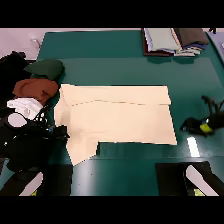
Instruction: Fold the shirts.
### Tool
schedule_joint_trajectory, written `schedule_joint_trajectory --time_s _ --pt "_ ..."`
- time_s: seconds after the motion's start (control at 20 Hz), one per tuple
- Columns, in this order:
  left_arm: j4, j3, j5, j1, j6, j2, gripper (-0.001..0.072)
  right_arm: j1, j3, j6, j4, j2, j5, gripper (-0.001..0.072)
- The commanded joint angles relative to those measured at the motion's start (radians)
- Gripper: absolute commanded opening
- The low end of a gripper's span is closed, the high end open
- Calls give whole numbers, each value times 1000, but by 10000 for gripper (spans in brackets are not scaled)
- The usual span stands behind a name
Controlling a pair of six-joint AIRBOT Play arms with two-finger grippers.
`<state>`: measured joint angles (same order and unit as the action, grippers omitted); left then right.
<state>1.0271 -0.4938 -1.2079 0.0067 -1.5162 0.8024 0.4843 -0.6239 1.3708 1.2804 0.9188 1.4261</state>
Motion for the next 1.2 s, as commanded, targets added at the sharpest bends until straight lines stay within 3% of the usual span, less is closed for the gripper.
schedule_joint_trajectory --time_s 0.0,0.1,0.25,0.35,0.45,0.6,0.8,0.95,1.15 --pt "2 -6 -4 0 6 0 26 123 198 -57 -80 -19 -32 520" --pt "3 -6 -4 0 9 -1 26 109 206 -73 -121 5 -65 453" --pt "5 -6 -5 0 25 0 26 45 167 -70 -169 59 -102 440" --pt "6 -6 -5 0 26 -1 26 -24 135 -71 -169 100 -106 254" --pt "13 -17 -27 0 40 -1 24 -93 95 -71 -150 117 -98 114" --pt "54 -41 -89 0 40 -30 23 -154 24 -71 -87 77 -56 16" --pt "57 -42 -227 0 -18 -212 24 -156 -13 -70 61 -93 82 19" --pt "19 -77 -325 0 -28 -252 24 -129 -47 -69 108 -195 120 17" --pt "35 -193 -210 0 26 -148 24 -131 -141 -51 16 -138 55 17"
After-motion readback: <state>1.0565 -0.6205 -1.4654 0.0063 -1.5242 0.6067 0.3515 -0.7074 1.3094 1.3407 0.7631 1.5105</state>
